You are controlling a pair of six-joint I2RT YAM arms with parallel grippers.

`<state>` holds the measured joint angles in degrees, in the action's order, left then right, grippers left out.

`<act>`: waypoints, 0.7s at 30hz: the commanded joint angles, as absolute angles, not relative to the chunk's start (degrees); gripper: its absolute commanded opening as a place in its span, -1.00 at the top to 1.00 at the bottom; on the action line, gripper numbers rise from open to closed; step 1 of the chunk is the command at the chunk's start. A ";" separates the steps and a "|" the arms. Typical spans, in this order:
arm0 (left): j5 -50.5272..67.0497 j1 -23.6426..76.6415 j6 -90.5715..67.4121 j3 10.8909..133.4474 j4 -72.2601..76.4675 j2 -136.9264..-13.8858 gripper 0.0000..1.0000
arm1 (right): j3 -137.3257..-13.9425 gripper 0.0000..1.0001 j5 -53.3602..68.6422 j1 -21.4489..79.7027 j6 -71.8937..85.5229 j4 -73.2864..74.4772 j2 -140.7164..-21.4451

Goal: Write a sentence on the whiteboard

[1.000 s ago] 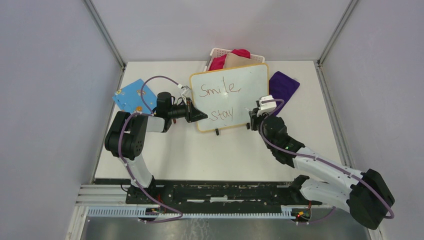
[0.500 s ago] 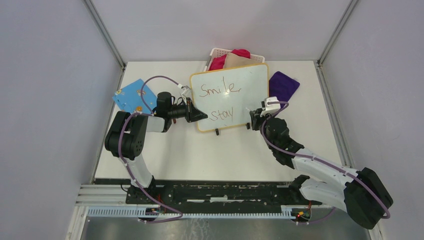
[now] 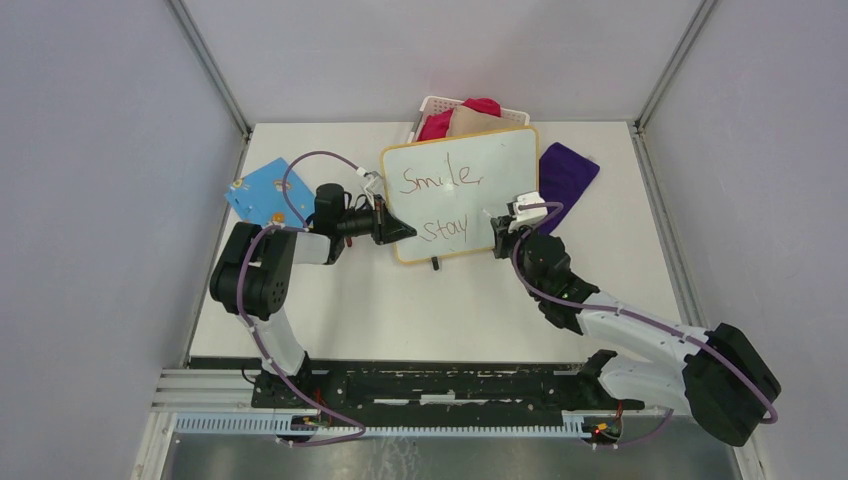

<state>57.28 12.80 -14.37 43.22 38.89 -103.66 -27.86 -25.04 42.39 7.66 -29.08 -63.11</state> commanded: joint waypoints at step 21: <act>48.82 14.50 -9.10 42.29 29.27 -106.87 0.96 | -33.62 1.00 -26.37 42.54 9.70 -29.80 -68.09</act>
